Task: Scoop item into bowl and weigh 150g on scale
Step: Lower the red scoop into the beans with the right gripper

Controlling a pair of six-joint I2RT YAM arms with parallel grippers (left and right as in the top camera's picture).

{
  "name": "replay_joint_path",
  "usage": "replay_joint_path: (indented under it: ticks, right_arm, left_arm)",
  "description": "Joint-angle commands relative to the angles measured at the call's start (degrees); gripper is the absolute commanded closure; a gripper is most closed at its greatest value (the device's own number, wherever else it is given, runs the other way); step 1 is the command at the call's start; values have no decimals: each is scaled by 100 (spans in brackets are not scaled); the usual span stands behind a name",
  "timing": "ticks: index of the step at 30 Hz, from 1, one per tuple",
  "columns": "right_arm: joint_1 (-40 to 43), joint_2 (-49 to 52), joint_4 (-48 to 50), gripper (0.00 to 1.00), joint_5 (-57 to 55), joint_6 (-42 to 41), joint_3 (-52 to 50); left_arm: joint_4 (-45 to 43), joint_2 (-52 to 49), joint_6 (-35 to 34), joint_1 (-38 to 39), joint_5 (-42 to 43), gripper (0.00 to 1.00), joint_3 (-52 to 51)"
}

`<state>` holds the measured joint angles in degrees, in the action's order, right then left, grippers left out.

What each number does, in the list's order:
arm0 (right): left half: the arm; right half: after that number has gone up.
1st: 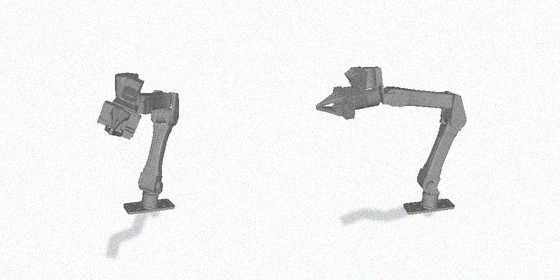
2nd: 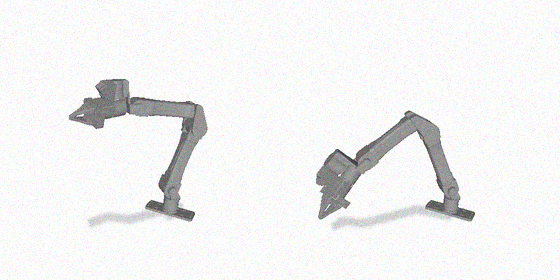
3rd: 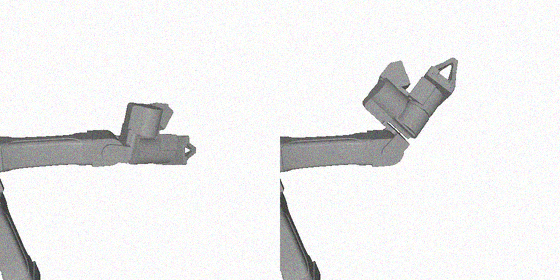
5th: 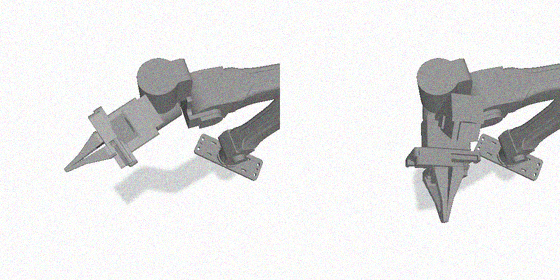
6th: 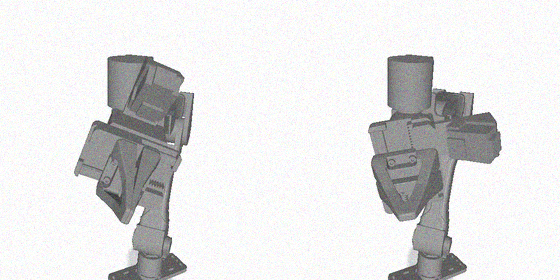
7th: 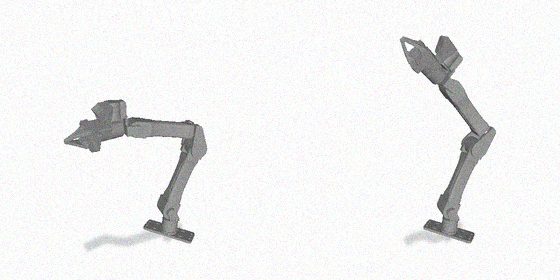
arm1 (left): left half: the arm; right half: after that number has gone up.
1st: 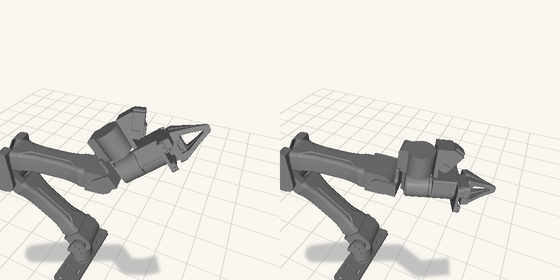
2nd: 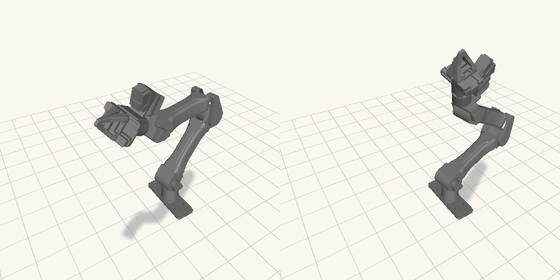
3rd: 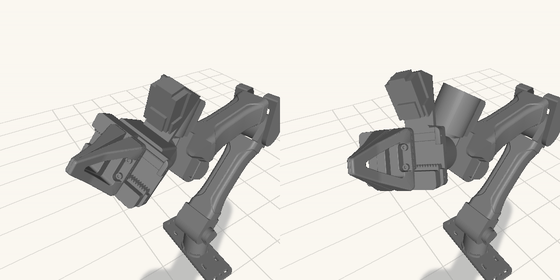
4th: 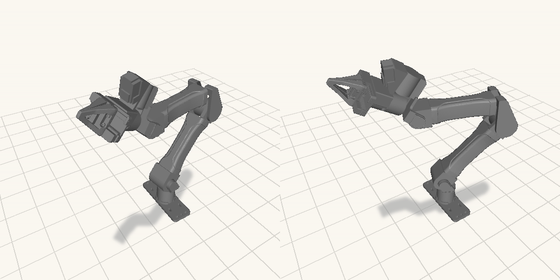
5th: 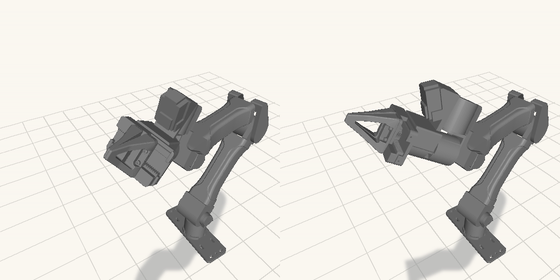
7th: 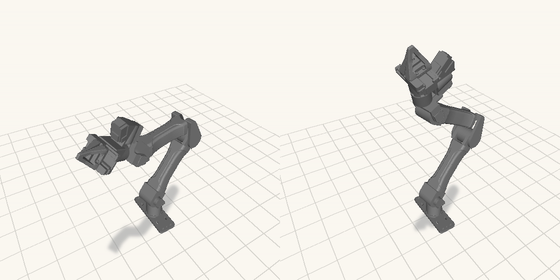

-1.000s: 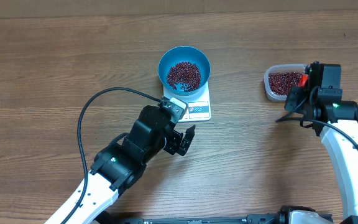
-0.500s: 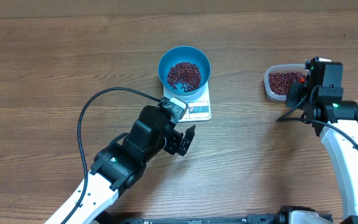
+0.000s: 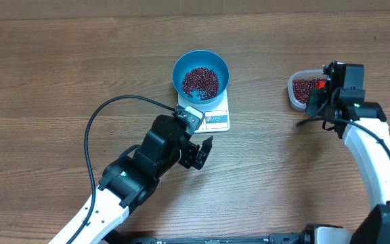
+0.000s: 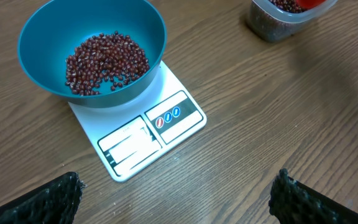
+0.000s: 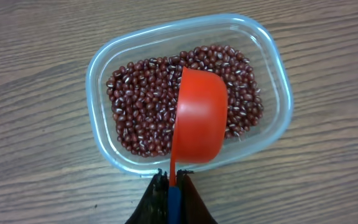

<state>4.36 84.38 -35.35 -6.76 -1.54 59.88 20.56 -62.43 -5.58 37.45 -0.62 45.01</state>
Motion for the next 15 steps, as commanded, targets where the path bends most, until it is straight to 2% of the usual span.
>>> replay_joint_path:
  ticks: [1, 10, 15]
  right_arm:
    - [-7, 72, 103, 96, 44, 129, -15]
    - [0, 81, 332, 96, -96, 540, -15]
    - [2, 177, 492, 96, -271, 1095, -15]
  left_arm:
    - [-24, -4, 48, -31, 2, 1, 136]
    - [-26, -4, 48, -31, 2, 1, 136]
    - [-24, -4, 48, -31, 4, 0, 136]
